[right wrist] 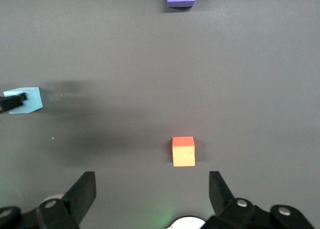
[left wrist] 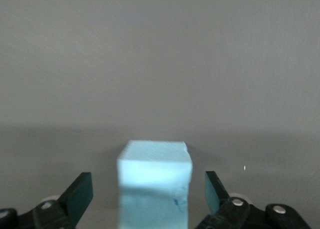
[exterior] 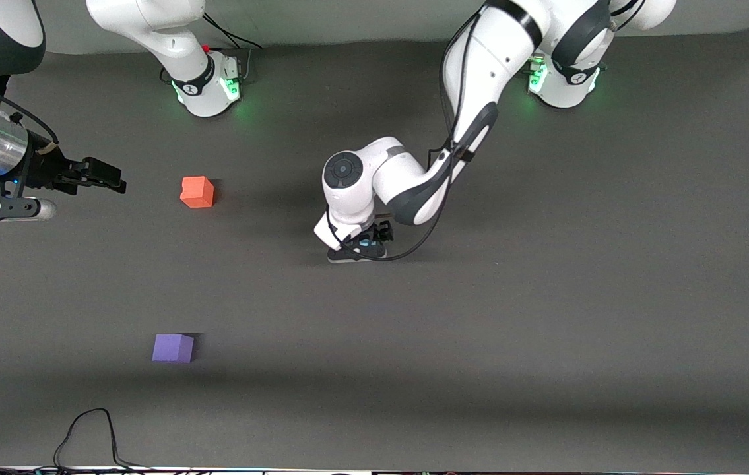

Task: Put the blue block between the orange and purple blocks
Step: 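Lift the blue block with the left gripper and carry it toward the table's middle, then set the blue block down, open the left gripper and withdraw it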

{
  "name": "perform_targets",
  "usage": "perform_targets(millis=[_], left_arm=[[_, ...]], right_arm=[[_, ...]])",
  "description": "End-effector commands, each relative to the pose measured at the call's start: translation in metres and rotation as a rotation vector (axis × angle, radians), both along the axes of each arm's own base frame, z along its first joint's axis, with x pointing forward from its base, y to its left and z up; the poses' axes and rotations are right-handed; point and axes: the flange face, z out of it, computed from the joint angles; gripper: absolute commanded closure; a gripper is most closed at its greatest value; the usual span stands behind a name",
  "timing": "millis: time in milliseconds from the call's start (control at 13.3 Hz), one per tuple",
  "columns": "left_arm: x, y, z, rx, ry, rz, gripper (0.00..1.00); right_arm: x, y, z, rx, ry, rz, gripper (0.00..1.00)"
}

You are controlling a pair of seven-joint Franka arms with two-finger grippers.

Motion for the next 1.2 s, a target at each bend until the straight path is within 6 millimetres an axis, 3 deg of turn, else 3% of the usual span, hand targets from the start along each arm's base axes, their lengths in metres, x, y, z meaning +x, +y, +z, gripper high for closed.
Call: perform_targets(millis=[0,150,225,376,451,751,826,977,1127], left_arm=[[0.047,0.059,0.079,-0.045,0.031,0.067,0.00],[0.094,0.137,0.112,-0.073,0.077,0.111,0.00],[0.115,0.187,0.122,-0.071,0.114,0.113,0.00],[0.141,0.283,0.142,-0.072,0.166,0.118,0.00],[0.145,0.320,0.152,-0.065,0.175,0.123,0.00],[0.131,0.445,0.188,0.005,0.154,0.073,0.00],[0.124,0.468,0.199,0.016,0.173,0.038,0.00],[0.112,0.515,0.229,0.017,0.196,-0.028,0.00],[0.098,0.539,0.259,0.019,0.194,-0.082,0.00]], right_arm=[[-0.007,0.002,0.002,-0.005,-0.010,0.010,0.00],[-0.007,0.003,0.002,-0.003,-0.009,0.010,0.00],[-0.007,0.005,0.002,-0.004,-0.009,0.012,0.00],[-0.008,0.038,0.002,-0.006,-0.007,-0.029,0.00],[-0.008,0.067,0.006,-0.012,-0.017,-0.047,0.00],[-0.001,0.234,0.020,-0.018,-0.074,-0.048,0.00],[0.001,0.275,0.016,-0.016,-0.082,-0.050,0.00],[0.008,0.337,0.004,-0.002,-0.087,-0.120,0.00],[-0.005,0.395,-0.009,0.002,-0.092,-0.119,0.00]])
